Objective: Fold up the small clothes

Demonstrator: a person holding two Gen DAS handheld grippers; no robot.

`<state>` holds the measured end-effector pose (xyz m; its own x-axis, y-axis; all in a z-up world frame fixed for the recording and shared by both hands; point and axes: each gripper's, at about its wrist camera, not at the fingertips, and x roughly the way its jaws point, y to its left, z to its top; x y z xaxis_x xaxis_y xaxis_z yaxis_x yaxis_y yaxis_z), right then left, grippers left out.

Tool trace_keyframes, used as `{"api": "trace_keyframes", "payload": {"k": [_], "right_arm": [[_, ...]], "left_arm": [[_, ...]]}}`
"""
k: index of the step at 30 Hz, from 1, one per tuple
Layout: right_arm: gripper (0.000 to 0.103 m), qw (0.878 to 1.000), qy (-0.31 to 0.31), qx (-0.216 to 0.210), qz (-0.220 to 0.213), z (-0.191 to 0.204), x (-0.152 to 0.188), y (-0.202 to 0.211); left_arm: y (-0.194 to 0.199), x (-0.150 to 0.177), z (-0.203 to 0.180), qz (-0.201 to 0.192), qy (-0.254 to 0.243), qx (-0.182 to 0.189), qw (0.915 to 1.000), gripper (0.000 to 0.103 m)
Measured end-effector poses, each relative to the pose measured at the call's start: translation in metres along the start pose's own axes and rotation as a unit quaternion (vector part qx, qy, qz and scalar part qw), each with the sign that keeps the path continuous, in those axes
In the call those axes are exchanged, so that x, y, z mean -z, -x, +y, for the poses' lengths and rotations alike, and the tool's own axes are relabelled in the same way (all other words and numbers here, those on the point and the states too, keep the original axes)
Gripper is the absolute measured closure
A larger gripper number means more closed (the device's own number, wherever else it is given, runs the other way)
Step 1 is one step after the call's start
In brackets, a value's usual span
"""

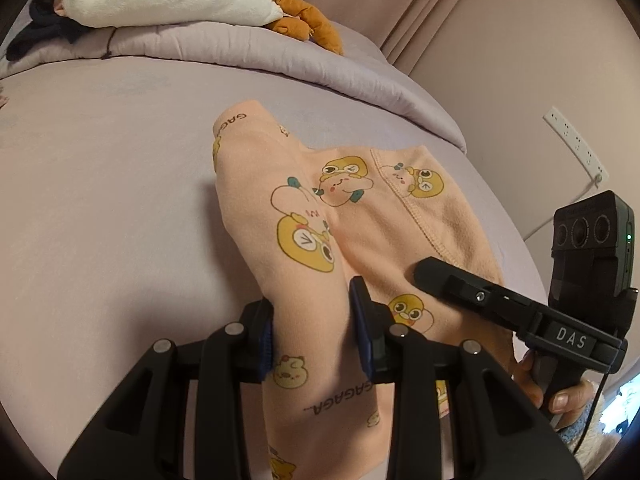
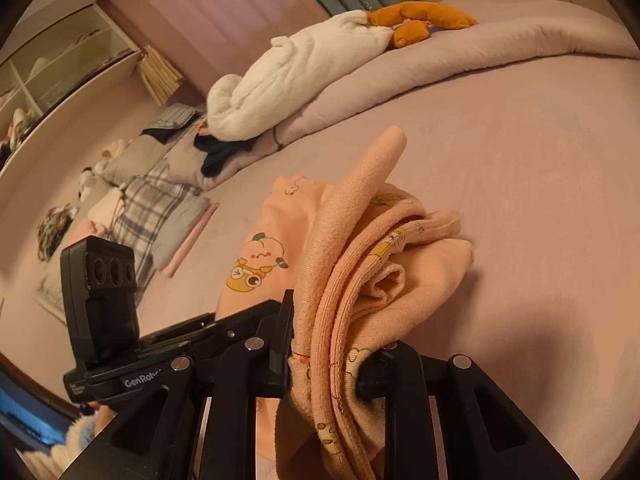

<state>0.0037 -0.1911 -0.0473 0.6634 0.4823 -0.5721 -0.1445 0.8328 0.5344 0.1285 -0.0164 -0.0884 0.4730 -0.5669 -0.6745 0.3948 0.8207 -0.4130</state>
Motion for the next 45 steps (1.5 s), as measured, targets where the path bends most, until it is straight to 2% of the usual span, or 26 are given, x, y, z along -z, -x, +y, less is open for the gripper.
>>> {"api": "trace_keyframes", "payload": {"k": [11, 22, 32, 45], "right_arm": [[0.079, 0.999, 0.035, 0.014, 0.011, 0.038, 0.043, 0.006], [0.079, 0.997, 0.081, -0.007, 0.009, 0.078, 0.067, 0.014], [0.079, 0.992, 0.123, -0.036, -0.003, 0.109, 0.074, 0.023], [0.079, 0.987, 0.154, -0.045, -0.007, 0.130, 0.075, 0.015]], "left_arm": [[0.039, 0.056, 0.005, -0.008, 0.019, -0.014, 0.9997, 0.071], [0.094, 0.092, -0.003, -0.045, 0.023, -0.041, 0.9979, 0.071], [0.135, 0.104, -0.008, -0.084, 0.029, -0.053, 0.9946, 0.072], [0.151, 0.106, 0.001, -0.110, 0.033, -0.065, 0.9912, 0.072]]}}
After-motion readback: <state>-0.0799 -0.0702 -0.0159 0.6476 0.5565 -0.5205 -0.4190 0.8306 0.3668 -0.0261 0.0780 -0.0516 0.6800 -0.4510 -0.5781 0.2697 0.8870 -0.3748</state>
